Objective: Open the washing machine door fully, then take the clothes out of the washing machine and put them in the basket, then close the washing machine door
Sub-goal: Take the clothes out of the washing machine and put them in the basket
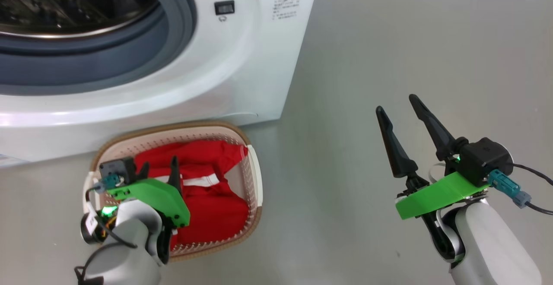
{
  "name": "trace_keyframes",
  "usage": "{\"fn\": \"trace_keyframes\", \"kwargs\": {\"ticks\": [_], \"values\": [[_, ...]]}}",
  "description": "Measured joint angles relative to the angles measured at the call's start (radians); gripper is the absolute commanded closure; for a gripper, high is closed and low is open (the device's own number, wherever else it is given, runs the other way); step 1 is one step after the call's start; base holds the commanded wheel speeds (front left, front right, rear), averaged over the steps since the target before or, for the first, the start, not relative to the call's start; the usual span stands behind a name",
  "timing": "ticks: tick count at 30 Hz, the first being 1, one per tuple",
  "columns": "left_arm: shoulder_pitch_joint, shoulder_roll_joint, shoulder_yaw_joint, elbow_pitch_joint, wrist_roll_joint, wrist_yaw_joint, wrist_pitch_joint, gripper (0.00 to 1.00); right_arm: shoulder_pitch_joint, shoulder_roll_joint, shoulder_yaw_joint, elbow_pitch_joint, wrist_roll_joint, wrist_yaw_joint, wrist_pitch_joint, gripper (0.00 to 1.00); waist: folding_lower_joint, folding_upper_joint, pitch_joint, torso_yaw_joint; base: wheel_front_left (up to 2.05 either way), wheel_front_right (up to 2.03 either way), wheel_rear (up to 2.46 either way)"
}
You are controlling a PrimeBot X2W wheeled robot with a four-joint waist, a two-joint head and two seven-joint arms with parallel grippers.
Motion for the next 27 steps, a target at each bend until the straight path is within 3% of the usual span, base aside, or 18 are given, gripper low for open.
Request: {"fn": "trace_keyframes", "kwargs": {"ticks": [5,19,27], "values": [[0.063,0.002,0.015,-0.098,0.001,0.001,-0.008,0.00,0.019,-0.002,-0.010,0.007,-0.009,0.000,0.000,0.00,0.0000,0.0000,-0.043,0.013,0.00,0.00,0.00],[0.359,0.050,0.102,-0.684,0.178,0.057,-0.008,0.00,0.075,-0.002,-0.030,0.019,-0.056,0.000,0.000,0.00,0.0000,0.0000,-0.177,0.035,0.00,0.00,0.00],[0.502,0.072,0.123,-0.929,0.258,0.080,-0.009,0.00,0.087,-0.001,-0.054,0.020,-0.070,0.000,0.000,0.00,0.0000,0.0000,-0.243,0.032,0.00,0.00,0.00]]}}
